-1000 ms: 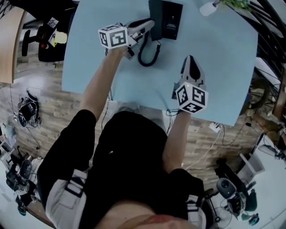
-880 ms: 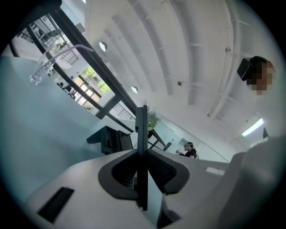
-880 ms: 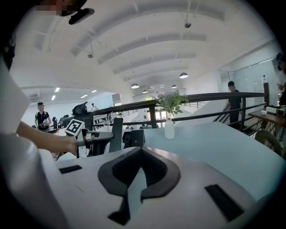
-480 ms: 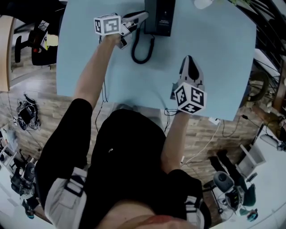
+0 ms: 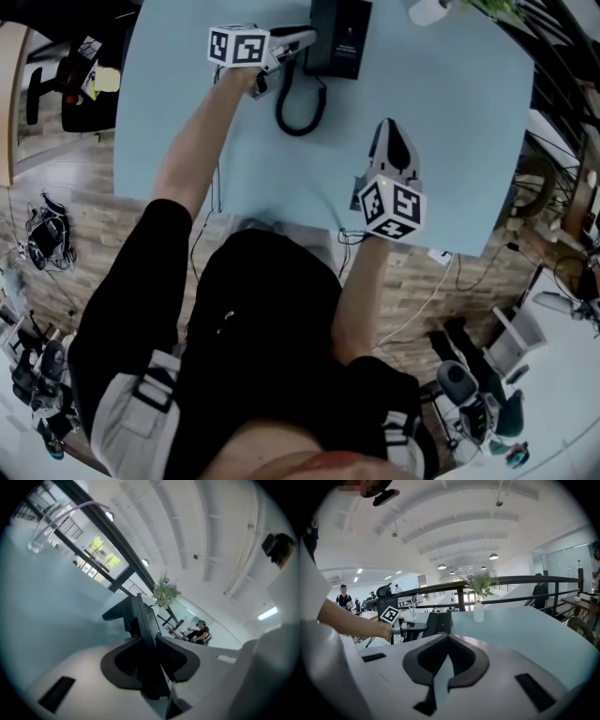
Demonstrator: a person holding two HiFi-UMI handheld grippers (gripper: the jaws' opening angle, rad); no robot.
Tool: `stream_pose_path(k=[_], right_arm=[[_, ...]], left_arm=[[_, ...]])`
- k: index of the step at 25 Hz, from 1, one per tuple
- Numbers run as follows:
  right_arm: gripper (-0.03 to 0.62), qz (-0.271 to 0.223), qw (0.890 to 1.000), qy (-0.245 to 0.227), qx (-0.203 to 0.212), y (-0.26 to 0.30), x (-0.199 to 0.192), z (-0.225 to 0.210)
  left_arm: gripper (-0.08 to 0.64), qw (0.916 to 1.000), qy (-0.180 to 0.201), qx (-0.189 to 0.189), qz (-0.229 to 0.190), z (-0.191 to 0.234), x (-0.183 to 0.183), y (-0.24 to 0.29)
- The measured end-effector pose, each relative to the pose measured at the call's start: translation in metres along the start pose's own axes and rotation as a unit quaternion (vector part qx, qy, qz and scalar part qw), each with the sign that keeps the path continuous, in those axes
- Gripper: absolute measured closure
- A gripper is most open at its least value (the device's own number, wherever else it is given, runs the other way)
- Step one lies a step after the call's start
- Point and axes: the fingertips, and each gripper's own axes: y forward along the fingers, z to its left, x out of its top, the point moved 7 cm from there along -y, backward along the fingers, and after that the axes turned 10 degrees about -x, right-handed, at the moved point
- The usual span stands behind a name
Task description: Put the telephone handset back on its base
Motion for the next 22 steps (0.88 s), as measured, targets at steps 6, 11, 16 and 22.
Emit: stream_pose_path(k=[6, 11, 16, 22], right_arm=[[0.598, -0.005, 1.000, -0.009, 0.005, -0.007, 0.004, 0.008], [0.598, -0.002, 1.000, -0.020, 0.006, -0.018, 0.001, 0.012], [0.598, 0.004, 1.000, -0.022, -0.005, -0.026, -0.003, 0.003], [0.598, -0.011, 0.999, -0.031, 0.011, -0.029, 0.007, 0.017]], left_arm=[[0.459, 0.9917, 0.096, 0.071, 0.048, -0.010, 0.005, 0.003], [0.488, 0.9995, -0.005, 0.019, -0.023, 0.003, 0.000, -0.004], [0.474, 0.9995, 0.010, 0.028, 0.012, 0.009, 0.003, 0.001], [0.460, 0.9841, 0.092, 0.138, 0.064, -0.013, 0.019, 0.000]])
